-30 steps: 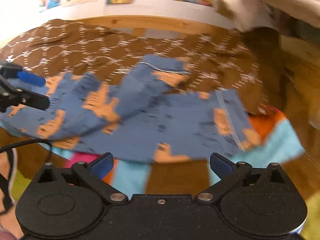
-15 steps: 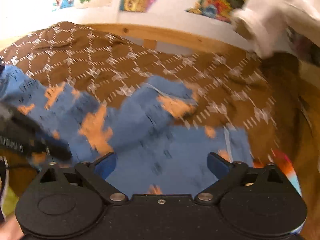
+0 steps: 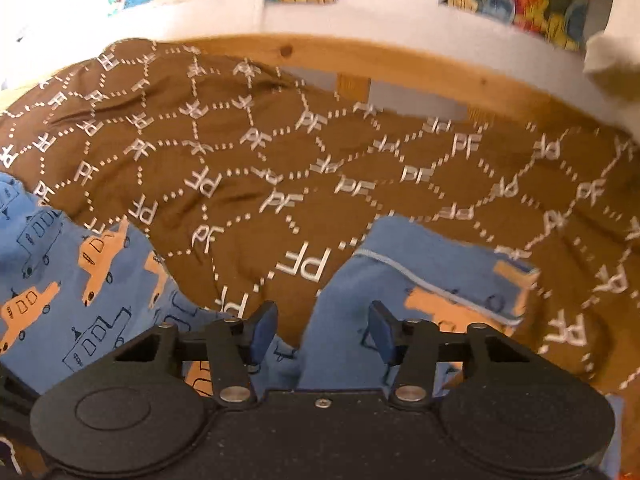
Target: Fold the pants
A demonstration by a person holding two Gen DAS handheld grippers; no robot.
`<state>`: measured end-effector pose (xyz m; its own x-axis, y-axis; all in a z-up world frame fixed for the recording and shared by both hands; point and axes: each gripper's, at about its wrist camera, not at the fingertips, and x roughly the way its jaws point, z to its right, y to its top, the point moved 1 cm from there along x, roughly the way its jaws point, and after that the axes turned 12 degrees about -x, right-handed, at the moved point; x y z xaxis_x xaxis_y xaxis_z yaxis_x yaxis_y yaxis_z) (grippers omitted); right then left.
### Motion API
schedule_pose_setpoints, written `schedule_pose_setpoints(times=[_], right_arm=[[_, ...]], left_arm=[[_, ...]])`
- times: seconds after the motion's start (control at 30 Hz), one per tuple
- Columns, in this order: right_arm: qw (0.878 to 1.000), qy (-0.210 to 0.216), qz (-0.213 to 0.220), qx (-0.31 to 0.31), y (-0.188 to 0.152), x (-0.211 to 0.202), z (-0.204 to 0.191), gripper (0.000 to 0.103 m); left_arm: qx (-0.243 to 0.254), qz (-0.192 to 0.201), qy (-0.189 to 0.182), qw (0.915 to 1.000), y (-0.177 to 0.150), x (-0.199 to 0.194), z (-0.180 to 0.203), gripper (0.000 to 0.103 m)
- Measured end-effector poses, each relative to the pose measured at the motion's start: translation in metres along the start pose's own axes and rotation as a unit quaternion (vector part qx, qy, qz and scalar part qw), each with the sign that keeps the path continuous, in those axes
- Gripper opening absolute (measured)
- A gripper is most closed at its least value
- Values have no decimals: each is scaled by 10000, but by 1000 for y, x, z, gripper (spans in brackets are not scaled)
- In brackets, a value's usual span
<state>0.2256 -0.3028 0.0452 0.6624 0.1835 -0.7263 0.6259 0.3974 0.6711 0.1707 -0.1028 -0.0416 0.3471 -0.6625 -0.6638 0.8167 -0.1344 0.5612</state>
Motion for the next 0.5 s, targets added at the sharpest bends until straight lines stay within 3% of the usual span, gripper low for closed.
schedule_pose_setpoints(times=[0.03, 0.1, 0.27, 0.37, 0.5], right_arm=[[10000, -36, -74, -6, -1, 3, -1, 42], [9996, -136, -231, -4, -3, 6, -3, 8], [9968, -461, 140, 641, -15, -24, 14, 2], [9877, -693, 452, 1326, -37, -61, 29, 2], [9676, -999, 504, 2264, -86, -109, 39, 1]], left_arm=[[-28, -5, -10, 10000, 0, 0, -1, 2], [-66, -10, -23, 10000, 0, 0, -1, 2], [165, 66, 61, 9998, 0, -3, 6, 1], [529, 185, 116, 9984, -2, -8, 17, 1], [944, 139, 99, 9954, -10, -6, 30, 1]])
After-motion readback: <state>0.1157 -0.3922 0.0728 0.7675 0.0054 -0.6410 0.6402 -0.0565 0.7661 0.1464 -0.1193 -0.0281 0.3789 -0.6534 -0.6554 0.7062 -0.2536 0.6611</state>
